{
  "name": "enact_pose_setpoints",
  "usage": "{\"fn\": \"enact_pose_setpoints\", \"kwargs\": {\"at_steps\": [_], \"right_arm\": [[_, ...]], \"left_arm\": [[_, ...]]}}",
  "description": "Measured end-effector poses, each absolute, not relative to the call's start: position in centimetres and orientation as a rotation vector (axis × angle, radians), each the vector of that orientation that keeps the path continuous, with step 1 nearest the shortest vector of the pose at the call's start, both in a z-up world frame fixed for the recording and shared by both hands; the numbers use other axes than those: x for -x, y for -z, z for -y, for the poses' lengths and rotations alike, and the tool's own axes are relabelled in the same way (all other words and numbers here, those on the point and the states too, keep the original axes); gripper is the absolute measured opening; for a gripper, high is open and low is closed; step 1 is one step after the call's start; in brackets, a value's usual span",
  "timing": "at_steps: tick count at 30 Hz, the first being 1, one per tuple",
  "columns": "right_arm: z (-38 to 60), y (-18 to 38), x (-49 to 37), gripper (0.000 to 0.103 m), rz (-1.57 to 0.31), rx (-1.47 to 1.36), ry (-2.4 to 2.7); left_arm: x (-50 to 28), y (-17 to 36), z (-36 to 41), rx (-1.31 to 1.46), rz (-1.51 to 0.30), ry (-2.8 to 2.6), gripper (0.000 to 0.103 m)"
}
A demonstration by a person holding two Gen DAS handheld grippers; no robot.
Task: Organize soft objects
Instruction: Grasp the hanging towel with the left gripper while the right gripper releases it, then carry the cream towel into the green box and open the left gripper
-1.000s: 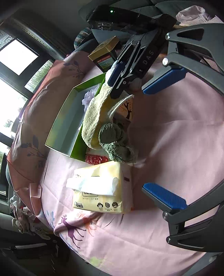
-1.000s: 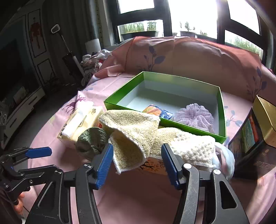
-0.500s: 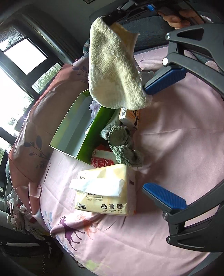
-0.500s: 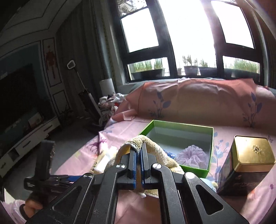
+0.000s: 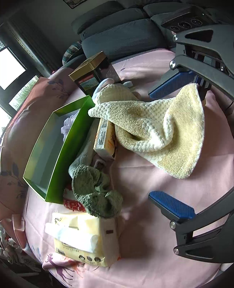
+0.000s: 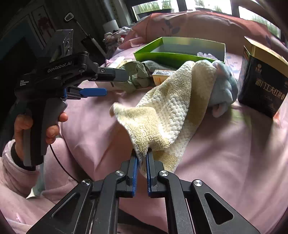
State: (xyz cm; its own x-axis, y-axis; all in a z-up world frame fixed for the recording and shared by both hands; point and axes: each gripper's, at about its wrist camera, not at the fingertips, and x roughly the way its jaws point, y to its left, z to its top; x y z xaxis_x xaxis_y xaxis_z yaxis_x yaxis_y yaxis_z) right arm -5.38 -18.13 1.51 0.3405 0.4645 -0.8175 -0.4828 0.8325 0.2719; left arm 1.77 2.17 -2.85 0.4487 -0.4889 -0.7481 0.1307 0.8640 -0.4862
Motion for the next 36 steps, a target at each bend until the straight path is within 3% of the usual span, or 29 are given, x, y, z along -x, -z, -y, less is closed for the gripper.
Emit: {"fn": "enact_pose_setpoints", "kwargs": {"at_steps": [1,5,6,10,13,15,20,22,24,27,36], "right_arm": [[18.3,-1.5,5.2,0.012,-1.060,0.027,-0.597],[19.4,-2.2,4.5,0.067,-1.013,-0.013,-0.579],[19.6,-2.3,4.4,0.073,-0.998,-0.029,-0.581],[20.4,-1.2,2.7,0.074,-1.043,-0.106,-0.576],[20.5,-0.1,2.0,0.074,-1.077,-0.144,-0.617],[20.4,0.4,1.5,0.074,-1.074,-0.160,-0.615],[19.7,2.2,0.6,0.073,-1.090,-0.202,-0.614],[19.3,2.5,0.3,0.064,-1.086,-0.203,-0.615],[19.0,2.7,0.2,0.034,-1.084,-0.212,-0.634],[18.3,2.6,0.4,0.023,-1.067,-0.192,-0.630],[17.6,-5.1,2.7,0.022,-0.836,-0.070,-0.672]], "left_arm": [[-2.0,3.2,-1.4,0.370,-1.053,0.402,0.102],[-2.8,4.3,1.0,0.295,-1.092,0.412,0.102],[-3.0,4.6,1.4,0.280,-1.101,0.412,0.102],[-3.9,5.3,2.5,0.226,-1.115,0.406,0.099],[-4.2,5.8,2.4,0.243,-1.129,0.423,0.072],[-4.4,6.4,2.5,0.235,-1.149,0.416,0.047],[-4.5,7.1,2.4,0.259,-1.181,0.461,0.018],[-4.5,7.2,2.1,0.288,-1.190,0.481,0.016],[-4.4,7.2,1.8,0.305,-1.186,0.492,0.014],[-4.3,7.2,1.2,0.350,-1.189,0.518,0.013],[-1.5,0.9,0.9,0.329,-1.032,0.593,0.011]]}}
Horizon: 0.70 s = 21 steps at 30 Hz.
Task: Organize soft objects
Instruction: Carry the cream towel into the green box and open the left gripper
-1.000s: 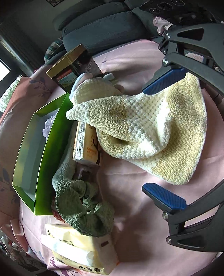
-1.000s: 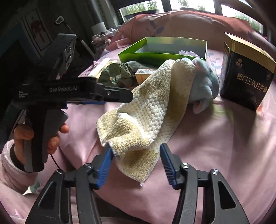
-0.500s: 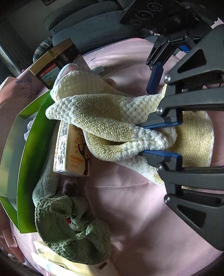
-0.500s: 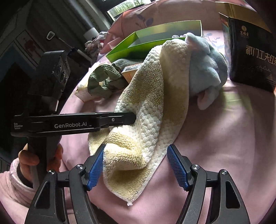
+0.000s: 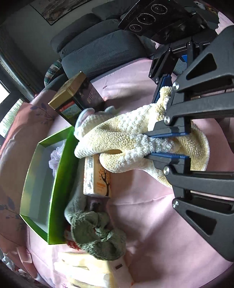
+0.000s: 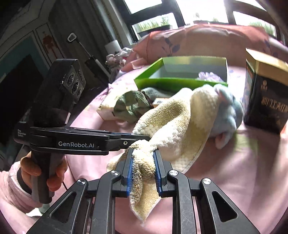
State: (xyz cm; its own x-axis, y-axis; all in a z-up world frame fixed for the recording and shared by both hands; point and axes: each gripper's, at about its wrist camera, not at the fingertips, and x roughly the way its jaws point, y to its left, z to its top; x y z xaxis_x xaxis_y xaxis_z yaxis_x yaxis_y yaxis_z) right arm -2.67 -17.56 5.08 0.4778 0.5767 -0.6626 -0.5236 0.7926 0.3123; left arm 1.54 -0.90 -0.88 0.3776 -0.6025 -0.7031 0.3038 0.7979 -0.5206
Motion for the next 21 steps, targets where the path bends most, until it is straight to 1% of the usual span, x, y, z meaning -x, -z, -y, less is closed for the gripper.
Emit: {"fn": "enact_pose_setpoints", "kwargs": {"at_steps": [8,14,17,21], "right_arm": [[16.7,-13.6,0.9,0.022,-0.607,0.017,-0.690],[15.6,-18.8,-2.3,0.022,-0.469,0.072,-0.674],[15.3,-20.3,-4.4,0.022,-0.436,0.083,-0.665],[15.1,-20.5,-7.5,0.022,-0.434,0.086,-0.654]], "left_arm": [[-3.8,-7.9,-0.1,0.373,-0.886,0.648,0.010],[-6.5,-14.5,-0.3,0.303,-0.757,0.610,0.010],[-8.6,-16.4,-0.6,0.286,-0.730,0.585,0.010],[-11.8,-16.7,-0.7,0.271,-0.730,0.547,0.010]]}}
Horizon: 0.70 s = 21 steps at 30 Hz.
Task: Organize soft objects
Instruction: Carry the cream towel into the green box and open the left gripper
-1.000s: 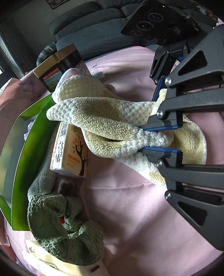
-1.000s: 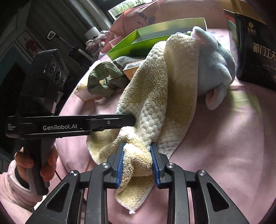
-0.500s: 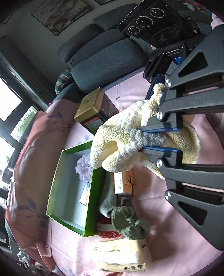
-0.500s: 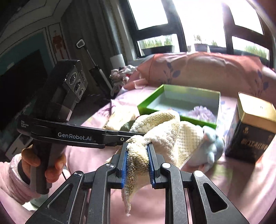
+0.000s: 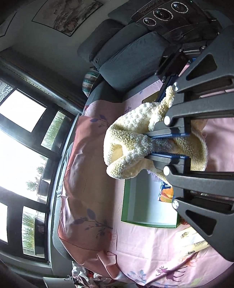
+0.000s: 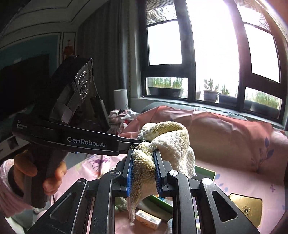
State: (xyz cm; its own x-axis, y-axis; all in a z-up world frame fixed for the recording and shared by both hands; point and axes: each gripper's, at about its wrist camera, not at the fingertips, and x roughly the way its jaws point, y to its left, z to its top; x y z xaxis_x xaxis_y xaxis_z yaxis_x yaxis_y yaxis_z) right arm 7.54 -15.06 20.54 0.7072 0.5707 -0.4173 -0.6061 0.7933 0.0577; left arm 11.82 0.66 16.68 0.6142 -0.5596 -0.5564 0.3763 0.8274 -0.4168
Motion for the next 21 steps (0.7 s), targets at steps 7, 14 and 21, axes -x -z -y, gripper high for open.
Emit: {"fn": "enact_pose_setpoints", "kwargs": {"at_steps": [7,14,21], "right_arm": [[14.8,-16.0,-13.8,0.022,-0.542,0.050,-0.625],[14.5,-8.8,-19.0,0.022,-0.753,0.008,-0.580],[16.1,-5.8,-19.8,0.056,-0.882,0.033,-0.441]], "left_arm": [[-17.9,-12.1,-0.2,0.266,-0.825,0.464,0.011],[-22.9,-4.4,0.5,0.279,-1.005,0.360,0.014],[-23.9,-1.5,-0.2,0.276,-1.073,0.254,0.087]]}}
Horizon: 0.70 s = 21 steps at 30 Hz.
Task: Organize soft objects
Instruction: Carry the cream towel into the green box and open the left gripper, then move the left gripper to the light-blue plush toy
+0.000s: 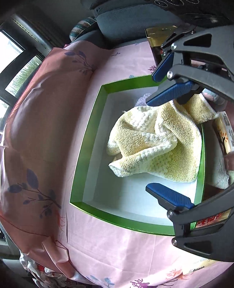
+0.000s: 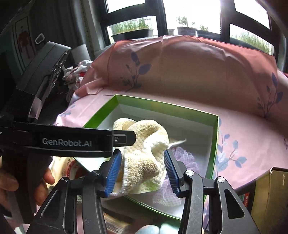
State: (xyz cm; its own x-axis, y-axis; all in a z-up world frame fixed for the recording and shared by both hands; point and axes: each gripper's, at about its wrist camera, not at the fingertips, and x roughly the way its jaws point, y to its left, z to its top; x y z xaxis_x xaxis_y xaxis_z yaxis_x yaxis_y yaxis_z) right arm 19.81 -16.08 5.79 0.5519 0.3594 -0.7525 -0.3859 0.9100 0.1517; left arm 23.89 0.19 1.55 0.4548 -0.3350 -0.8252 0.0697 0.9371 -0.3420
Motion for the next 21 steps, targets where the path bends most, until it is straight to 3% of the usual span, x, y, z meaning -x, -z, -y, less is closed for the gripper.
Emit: {"fn": "enact_pose_setpoints", "kwargs": {"at_steps": [6,10,12,21], "right_arm": [[18.1,-7.7,-17.1,0.071,-0.843,0.030,-0.419],[19.1,-9.1,-14.8,0.071,-0.820,0.003,-0.400],[19.5,-9.5,-13.3,0.072,-0.811,-0.003,-0.387],[20.3,-9.2,-7.9,0.072,-0.810,-0.001,-0.348]], "left_arm": [[-21.8,-3.4,-1.2,0.215,-1.026,0.223,0.087],[-19.4,-4.4,-1.6,0.185,-0.988,0.204,0.092],[-18.1,-4.8,-1.5,0.163,-0.967,0.188,0.102],[-12.1,-5.4,-0.9,0.100,-0.919,0.154,0.102]]}}
